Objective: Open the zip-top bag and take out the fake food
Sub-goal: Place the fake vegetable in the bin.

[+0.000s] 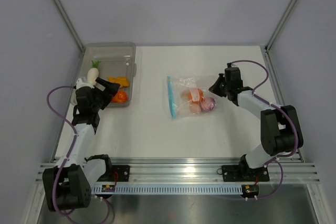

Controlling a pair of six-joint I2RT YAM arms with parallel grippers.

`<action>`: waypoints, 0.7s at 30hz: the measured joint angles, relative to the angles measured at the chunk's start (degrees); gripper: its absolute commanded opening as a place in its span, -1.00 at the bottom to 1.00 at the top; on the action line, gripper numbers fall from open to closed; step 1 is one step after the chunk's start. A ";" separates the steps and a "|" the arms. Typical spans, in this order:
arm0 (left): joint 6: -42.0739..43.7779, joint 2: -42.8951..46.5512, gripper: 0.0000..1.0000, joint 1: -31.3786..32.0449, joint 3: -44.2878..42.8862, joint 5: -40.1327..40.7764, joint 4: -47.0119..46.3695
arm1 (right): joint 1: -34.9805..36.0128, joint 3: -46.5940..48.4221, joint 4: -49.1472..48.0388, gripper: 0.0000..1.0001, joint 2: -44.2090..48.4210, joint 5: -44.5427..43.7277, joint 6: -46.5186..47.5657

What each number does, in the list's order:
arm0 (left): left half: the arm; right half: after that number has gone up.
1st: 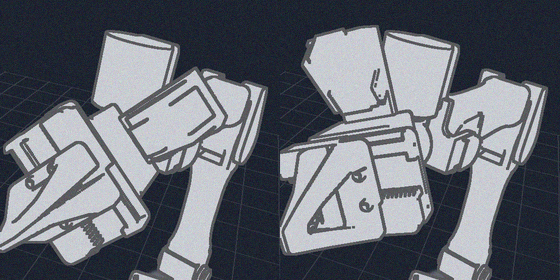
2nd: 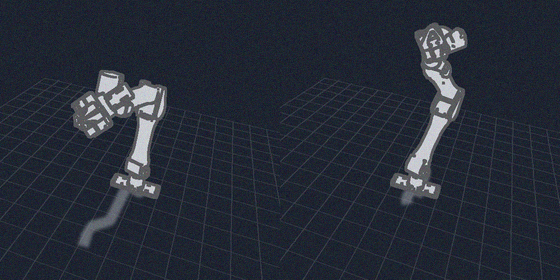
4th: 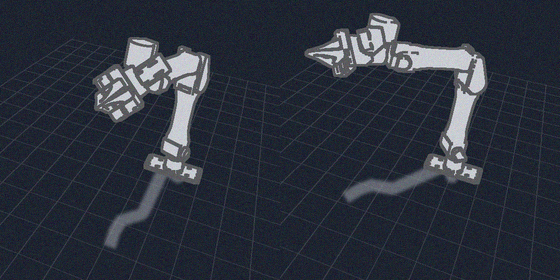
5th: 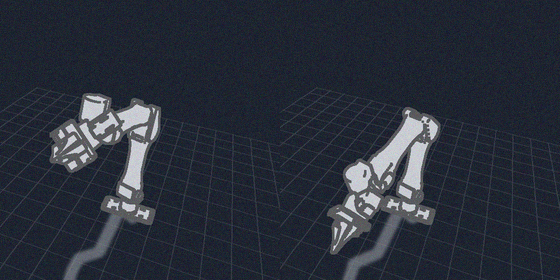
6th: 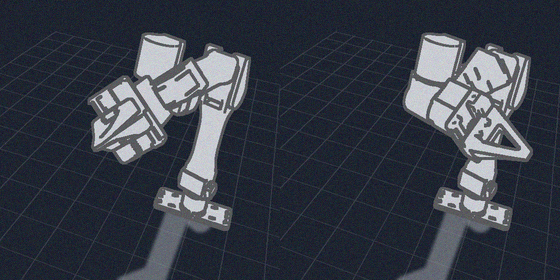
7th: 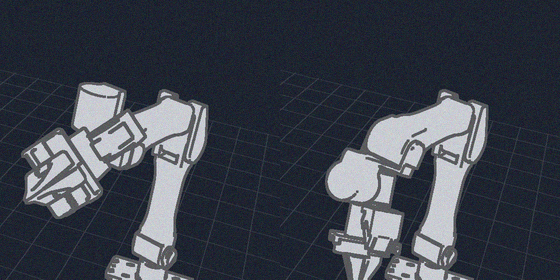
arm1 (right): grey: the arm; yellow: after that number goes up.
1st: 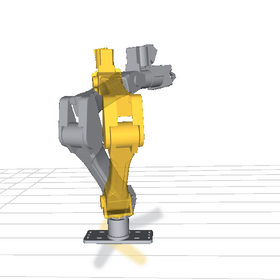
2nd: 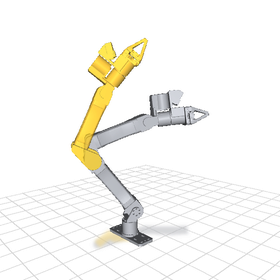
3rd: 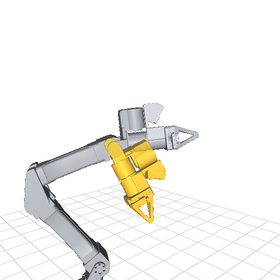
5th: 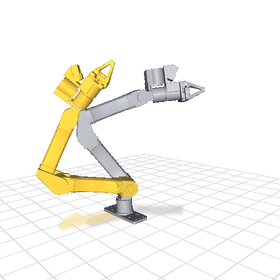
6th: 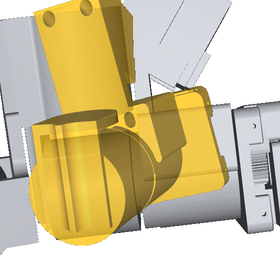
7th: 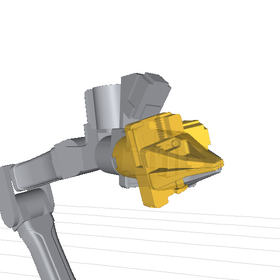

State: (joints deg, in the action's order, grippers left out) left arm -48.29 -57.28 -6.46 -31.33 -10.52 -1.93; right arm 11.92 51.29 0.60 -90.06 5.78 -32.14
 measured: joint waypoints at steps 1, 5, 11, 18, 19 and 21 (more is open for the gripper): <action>0.00 1.09 0.98 0.00 0.07 0.22 0.00 | 0.00 0.00 0.00 -1.00 0.00 0.00 0.00; -0.13 5.99 0.93 0.02 2.58 0.07 -2.01 | 0.00 0.00 -0.04 -1.00 0.00 0.07 0.00; -0.76 9.77 0.61 2.16 6.12 -1.73 -5.29 | 0.00 0.00 -0.44 -1.00 0.00 1.03 0.00; 0.46 2.38 0.50 11.21 5.07 -3.85 -7.78 | 0.00 0.00 -0.83 -1.00 0.00 1.38 -0.02; 0.59 1.07 0.49 12.98 4.83 -3.89 -8.13 | 0.00 0.00 -0.87 -1.00 0.00 1.40 -0.02; 0.90 -1.14 0.41 16.00 4.09 -3.87 -8.50 | 0.00 -0.02 -0.98 -1.00 0.00 1.42 -0.02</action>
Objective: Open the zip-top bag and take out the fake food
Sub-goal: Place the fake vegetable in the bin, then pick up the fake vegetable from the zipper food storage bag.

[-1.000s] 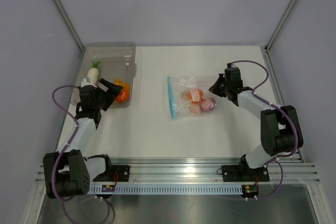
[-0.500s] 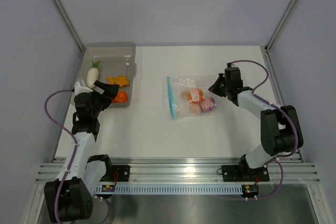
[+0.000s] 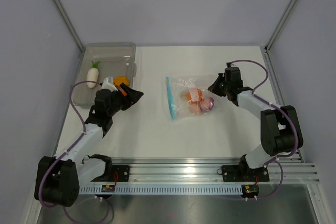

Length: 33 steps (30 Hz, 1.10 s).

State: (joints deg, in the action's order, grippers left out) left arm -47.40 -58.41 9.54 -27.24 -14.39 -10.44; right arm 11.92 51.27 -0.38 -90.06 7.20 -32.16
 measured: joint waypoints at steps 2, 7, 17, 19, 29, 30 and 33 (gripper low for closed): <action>0.50 -2.40 0.29 3.37 -0.96 0.09 -0.37 | 0.00 0.00 -0.09 -1.00 0.00 0.00 0.00; 1.05 -9.49 0.03 9.09 -4.15 -0.07 -2.29 | 0.00 -0.15 -0.31 -1.00 0.02 0.00 -0.02; 1.18 -20.17 -0.04 13.33 -7.04 -0.52 -4.50 | 0.00 -0.57 -0.90 -1.00 0.02 0.02 -0.24; 0.94 -22.82 -0.16 14.03 -8.04 -1.16 -5.20 | 0.00 -0.63 -1.07 -1.00 0.02 0.04 -0.26; -1.90 -38.32 -0.26 17.44 -14.19 -6.86 -9.66 | 0.00 -0.74 -1.53 -1.00 0.02 1.09 -0.52; -2.16 -38.77 -0.26 17.59 -14.27 -7.30 -9.75 | 0.00 -0.74 -1.53 -1.00 0.02 1.18 -0.55; -2.91 -40.13 -0.26 17.84 -15.28 -8.72 -10.47 | 0.00 -0.74 -1.55 -1.00 0.02 1.57 -0.74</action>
State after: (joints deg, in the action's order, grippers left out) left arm -50.30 -98.54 27.38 -42.52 -23.11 -20.91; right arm 11.92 50.52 -1.93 -90.04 8.78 -32.91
